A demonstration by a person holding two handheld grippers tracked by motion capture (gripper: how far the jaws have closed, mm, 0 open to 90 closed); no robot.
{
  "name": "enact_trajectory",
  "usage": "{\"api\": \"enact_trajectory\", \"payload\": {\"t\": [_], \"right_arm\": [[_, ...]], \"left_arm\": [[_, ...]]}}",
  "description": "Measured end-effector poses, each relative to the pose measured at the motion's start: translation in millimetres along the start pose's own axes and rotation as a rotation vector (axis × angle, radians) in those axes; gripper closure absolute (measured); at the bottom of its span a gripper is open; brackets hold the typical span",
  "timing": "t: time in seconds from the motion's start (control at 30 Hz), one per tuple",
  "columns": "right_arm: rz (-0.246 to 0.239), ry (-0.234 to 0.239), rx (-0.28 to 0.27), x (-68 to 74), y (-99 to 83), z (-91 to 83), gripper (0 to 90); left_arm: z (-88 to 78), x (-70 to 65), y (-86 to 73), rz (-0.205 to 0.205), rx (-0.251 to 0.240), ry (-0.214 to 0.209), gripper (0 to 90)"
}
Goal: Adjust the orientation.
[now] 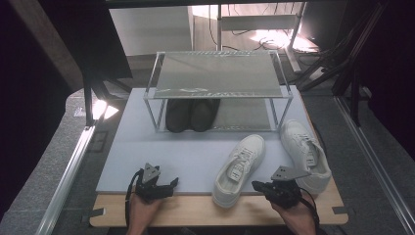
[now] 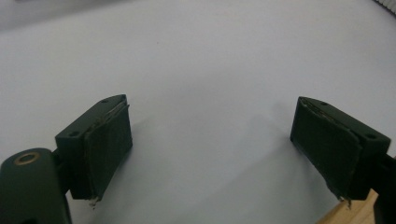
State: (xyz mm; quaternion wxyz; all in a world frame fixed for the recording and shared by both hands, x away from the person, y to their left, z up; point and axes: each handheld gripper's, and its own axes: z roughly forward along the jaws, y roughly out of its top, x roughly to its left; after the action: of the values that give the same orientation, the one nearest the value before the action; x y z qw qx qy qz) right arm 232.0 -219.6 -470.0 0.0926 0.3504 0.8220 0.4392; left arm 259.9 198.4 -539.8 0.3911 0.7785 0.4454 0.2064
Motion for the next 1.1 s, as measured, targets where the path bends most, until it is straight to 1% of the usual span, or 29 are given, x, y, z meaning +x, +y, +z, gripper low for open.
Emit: {"api": "enact_trajectory", "payload": {"t": [0.03,0.27,0.43,0.57,0.63,0.7,0.77,0.8,0.87,1.1], "right_arm": [[-0.005,0.014,0.002,2.5,2.9,-1.0,89.3],[-0.020,0.063,-0.004,15.1,19.4,-2.9,89.2],[-0.065,0.059,0.015,25.1,30.0,4.6,89.2],[-0.076,0.061,0.025,31.3,34.5,14.5,89.1],[-0.080,0.068,0.022,34.2,35.6,21.0,89.0],[-0.079,0.079,0.029,35.9,35.4,26.4,88.9],[-0.082,0.076,0.045,36.9,33.4,32.5,89.1],[-0.075,0.079,0.040,36.6,32.4,33.9,89.1],[-0.069,0.079,0.037,35.0,31.5,33.9,89.3],[-0.084,0.071,0.039,32.4,28.7,29.6,89.4]], "left_arm": [[0.0,0.0,0.0,0.000,0.000,0.000,12.2],[0.1,-0.2,0.0,-0.002,0.000,0.001,12.3],[0.2,-0.4,0.0,-0.004,-0.002,0.002,12.3],[0.1,-0.4,0.0,-0.004,-0.002,0.001,12.3],[0.1,-0.3,0.0,-0.003,-0.001,0.001,12.3],[0.1,-0.3,0.0,-0.003,-0.001,0.002,12.3],[0.0,-0.3,0.0,-0.002,0.000,0.002,12.3],[0.1,-0.3,0.0,-0.002,-0.001,0.002,12.3],[0.0,-0.3,0.0,-0.002,0.000,0.002,12.4],[0.1,-0.4,0.0,-0.002,-0.001,0.003,12.4]]}}
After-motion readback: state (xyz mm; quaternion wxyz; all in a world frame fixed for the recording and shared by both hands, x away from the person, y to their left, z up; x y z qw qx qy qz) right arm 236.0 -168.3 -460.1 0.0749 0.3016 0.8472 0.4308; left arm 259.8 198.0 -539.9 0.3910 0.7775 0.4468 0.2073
